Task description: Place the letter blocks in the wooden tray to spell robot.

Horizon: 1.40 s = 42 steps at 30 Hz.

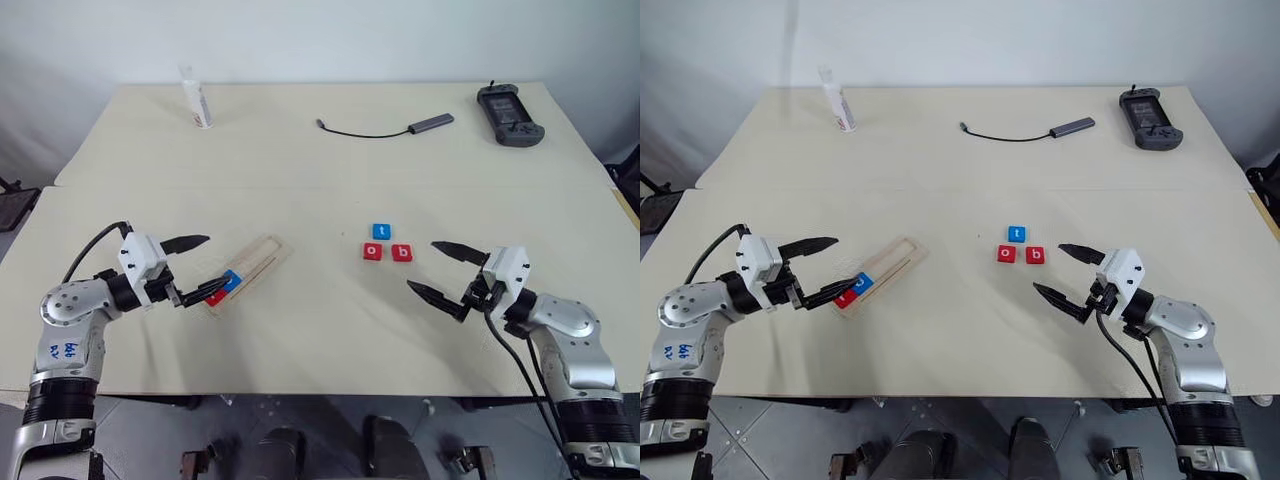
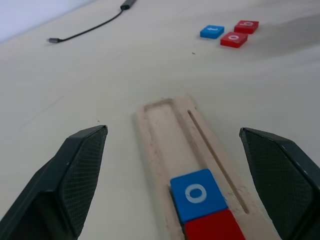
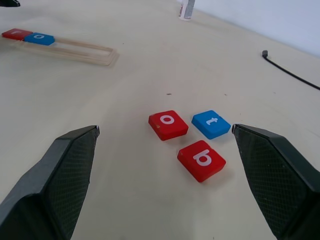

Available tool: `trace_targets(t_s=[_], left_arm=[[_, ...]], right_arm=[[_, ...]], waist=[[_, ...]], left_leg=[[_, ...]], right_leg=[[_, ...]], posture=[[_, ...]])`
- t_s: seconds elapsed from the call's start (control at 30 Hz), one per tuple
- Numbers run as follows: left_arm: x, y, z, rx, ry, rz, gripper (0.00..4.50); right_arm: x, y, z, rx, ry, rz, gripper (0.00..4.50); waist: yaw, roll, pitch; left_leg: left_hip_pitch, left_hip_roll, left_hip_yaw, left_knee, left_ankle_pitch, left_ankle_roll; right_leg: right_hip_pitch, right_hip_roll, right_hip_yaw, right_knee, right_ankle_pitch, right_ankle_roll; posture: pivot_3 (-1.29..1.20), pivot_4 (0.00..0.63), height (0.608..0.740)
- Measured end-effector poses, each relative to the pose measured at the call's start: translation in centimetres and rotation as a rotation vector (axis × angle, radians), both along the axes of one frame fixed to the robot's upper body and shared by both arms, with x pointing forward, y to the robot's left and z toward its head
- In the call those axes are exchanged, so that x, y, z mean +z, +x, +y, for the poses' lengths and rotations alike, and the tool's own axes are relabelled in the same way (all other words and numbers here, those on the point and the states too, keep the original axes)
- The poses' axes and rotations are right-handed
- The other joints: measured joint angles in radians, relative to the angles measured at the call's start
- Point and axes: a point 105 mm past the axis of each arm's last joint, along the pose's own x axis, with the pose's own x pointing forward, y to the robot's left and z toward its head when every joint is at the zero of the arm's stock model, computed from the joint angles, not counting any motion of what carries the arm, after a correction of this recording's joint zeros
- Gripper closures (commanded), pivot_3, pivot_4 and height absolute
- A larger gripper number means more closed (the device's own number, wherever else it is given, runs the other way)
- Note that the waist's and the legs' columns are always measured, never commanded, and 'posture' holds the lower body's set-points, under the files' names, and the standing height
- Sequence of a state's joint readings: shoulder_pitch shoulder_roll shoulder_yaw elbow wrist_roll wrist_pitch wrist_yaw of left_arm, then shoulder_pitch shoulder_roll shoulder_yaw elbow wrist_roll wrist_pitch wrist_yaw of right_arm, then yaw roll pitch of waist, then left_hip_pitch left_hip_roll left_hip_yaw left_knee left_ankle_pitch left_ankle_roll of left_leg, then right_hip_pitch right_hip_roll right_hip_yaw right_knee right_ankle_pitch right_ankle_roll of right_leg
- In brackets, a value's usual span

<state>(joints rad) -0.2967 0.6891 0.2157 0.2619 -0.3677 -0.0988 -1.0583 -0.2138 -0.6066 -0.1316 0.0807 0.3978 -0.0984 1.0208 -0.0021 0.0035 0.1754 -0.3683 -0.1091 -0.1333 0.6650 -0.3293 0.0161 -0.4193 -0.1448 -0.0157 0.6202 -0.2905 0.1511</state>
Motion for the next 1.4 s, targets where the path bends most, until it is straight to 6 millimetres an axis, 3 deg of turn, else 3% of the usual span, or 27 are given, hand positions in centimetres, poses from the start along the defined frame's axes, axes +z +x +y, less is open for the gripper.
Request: trace_targets(t_s=[0.17,0.3,0.5,0.67,0.77,0.97,1.17,1.3,1.4], left_arm=[[0.1,-0.4,0.0,0.024,0.000,0.002,0.00],[-0.7,-1.7,2.0,0.129,-0.048,0.024,0.00],[-3.6,-5.7,7.2,0.369,-0.107,0.094,0.00],[-5.3,-9.2,9.7,0.480,-0.111,0.155,0.00],[-5.7,-10.4,9.1,0.475,-0.127,0.170,0.00],[-4.2,-10.1,7.3,0.411,-0.137,0.134,0.00],[-2.8,-6.7,3.2,0.305,-0.134,0.098,0.00],[-3.9,-4.7,1.4,0.273,-0.101,0.145,0.00],[-5.2,-3.7,1.5,0.308,-0.079,0.190,0.00]], right_arm=[[0.1,-0.2,-0.4,0.011,-0.002,0.017,0.04],[0.6,-0.1,0.2,0.043,0.010,0.015,0.04],[3.0,0.4,5.0,0.228,0.073,-0.022,0.04],[3.4,-0.5,8.8,0.388,0.078,-0.019,0.04],[3.1,-0.9,9.8,0.442,0.068,-0.003,0.04],[2.9,-1.0,9.8,0.460,0.061,0.016,0.04],[2.7,-1.1,9.1,0.451,0.045,0.040,0.04],[2.9,-1.3,9.1,0.445,0.043,0.033,0.04],[3.1,-1.2,9.0,0.424,0.049,0.026,0.04]], waist=[[-0.002,0.000,0.000],[-0.008,0.000,0.000],[-0.023,0.000,0.000],[-0.018,-0.001,-0.001],[0.000,-0.003,0.000],[0.013,-0.003,0.000],[0.015,-0.004,-0.001],[0.003,-0.004,-0.001],[-0.005,-0.004,-0.001]], left_leg=[[0.000,0.000,0.001,0.000,0.000,0.000],[0.000,0.001,0.004,-0.001,0.000,0.000],[0.000,0.003,0.006,-0.001,0.000,-0.001],[-0.001,0.001,0.007,-0.001,-0.001,0.000],[-0.001,0.001,0.007,-0.001,-0.001,0.000],[-0.001,0.001,0.007,0.000,-0.001,0.000],[-0.001,0.001,0.008,0.000,-0.001,0.000],[-0.001,0.002,0.008,-0.001,-0.001,-0.001],[-0.001,0.003,0.009,-0.001,-0.001,-0.001]], right_leg=[[0.000,0.000,0.001,0.000,0.000,0.000],[-0.003,0.001,0.005,0.001,0.000,0.000],[-0.006,0.003,0.007,0.000,0.000,0.000],[-0.006,0.002,0.008,0.000,0.000,0.000],[-0.006,0.001,0.008,-0.001,0.000,0.000],[-0.006,0.002,0.009,-0.001,0.000,0.000],[-0.007,0.002,0.009,0.000,0.000,0.000],[-0.007,0.003,0.009,0.001,0.000,0.000],[-0.008,0.005,0.009,0.002,0.000,0.000]], posture=[[0.00,0.150,0.740],[0.00,0.150,0.740],[0.00,0.150,0.740],[0.00,0.150,0.740],[0.00,0.150,0.740],[0.00,0.150,0.740],[0.00,0.150,0.740],[0.00,0.150,0.740],[0.00,0.150,0.740]])
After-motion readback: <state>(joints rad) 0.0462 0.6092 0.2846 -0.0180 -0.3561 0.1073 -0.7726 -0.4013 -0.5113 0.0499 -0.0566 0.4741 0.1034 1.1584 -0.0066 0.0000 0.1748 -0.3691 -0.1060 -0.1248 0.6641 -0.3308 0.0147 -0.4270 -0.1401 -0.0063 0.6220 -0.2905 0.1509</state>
